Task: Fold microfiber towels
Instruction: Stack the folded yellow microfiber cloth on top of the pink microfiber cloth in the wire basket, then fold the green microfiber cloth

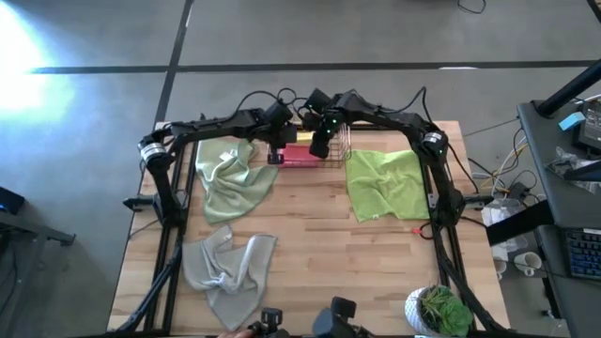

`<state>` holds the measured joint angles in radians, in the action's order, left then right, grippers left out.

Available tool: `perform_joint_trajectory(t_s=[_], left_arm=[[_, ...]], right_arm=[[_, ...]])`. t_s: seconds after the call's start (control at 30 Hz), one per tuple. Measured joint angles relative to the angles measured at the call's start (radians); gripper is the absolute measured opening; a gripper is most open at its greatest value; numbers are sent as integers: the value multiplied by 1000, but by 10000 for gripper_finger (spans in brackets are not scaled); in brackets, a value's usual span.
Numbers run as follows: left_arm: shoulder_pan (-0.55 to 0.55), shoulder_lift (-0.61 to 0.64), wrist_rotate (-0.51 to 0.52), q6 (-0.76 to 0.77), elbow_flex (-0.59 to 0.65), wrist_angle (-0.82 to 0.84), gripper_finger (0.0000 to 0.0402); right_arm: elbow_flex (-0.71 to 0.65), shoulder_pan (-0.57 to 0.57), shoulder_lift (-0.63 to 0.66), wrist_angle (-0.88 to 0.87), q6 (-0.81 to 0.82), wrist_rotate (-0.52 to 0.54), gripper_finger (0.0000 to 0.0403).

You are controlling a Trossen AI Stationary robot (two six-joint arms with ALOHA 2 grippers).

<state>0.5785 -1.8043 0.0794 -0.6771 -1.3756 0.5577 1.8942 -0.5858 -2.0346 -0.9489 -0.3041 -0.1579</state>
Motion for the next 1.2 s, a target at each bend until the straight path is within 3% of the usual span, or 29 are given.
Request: perform_joint_trajectory(t_s=[0.2, 0.37, 0.8, 0.97, 1.2], left_arm=[[-9, 1, -4, 18, 1, 6, 0], [-11, 3, 0, 18, 2, 15, 6], [-17, 5, 4, 146, -16, 92, 134], [-21, 8, 0, 209, -67, 164, 173], [-22, 89, -5, 243, -116, 276, 180]], right_arm=[[0, 6, 0, -40, 7, -58, 9], [1, 21, 0, -48, 13, -71, 35], [46, 27, 2, -93, 17, -73, 149], [142, 27, 2, -195, 35, -77, 162], [301, 27, 6, -397, 72, -79, 151]])
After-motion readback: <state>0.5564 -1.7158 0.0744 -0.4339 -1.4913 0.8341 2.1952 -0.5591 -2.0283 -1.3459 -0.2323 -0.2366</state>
